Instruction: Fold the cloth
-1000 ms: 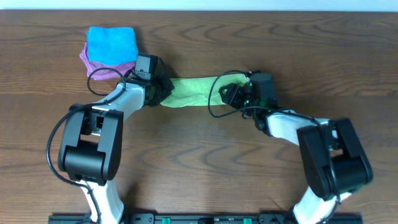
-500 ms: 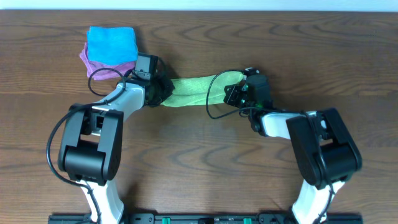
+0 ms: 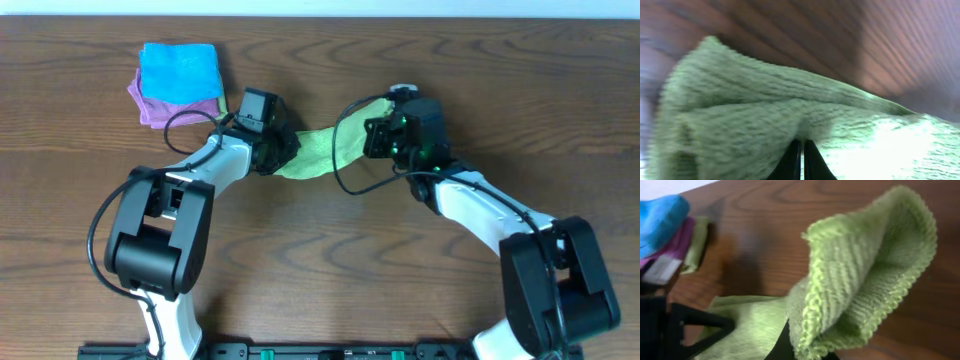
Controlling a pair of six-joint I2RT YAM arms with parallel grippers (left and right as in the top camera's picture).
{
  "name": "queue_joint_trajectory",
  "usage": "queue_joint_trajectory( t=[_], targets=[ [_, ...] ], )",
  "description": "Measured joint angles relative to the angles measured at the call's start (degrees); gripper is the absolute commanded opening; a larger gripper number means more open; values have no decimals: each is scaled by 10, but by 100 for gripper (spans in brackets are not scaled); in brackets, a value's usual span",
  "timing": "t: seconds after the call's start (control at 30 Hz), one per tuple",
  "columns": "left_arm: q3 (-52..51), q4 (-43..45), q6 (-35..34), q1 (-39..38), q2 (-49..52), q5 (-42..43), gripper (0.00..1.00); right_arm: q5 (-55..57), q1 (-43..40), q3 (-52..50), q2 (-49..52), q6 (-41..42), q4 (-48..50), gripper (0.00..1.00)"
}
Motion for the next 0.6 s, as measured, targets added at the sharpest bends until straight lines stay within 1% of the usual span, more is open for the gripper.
queue_joint_trajectory(
  t=[0.13,0.33,0.6],
  targets=[
    [12,0,-1,-3,0,0,6,1,34,21,0,-18,-5,1],
    [13,0,-1,-3,0,0,6,4,83,23,1,-28,-10,1],
    [16,-13,7,9,0,0,6,12,111,23,15,-36,-11,1]
  ],
)
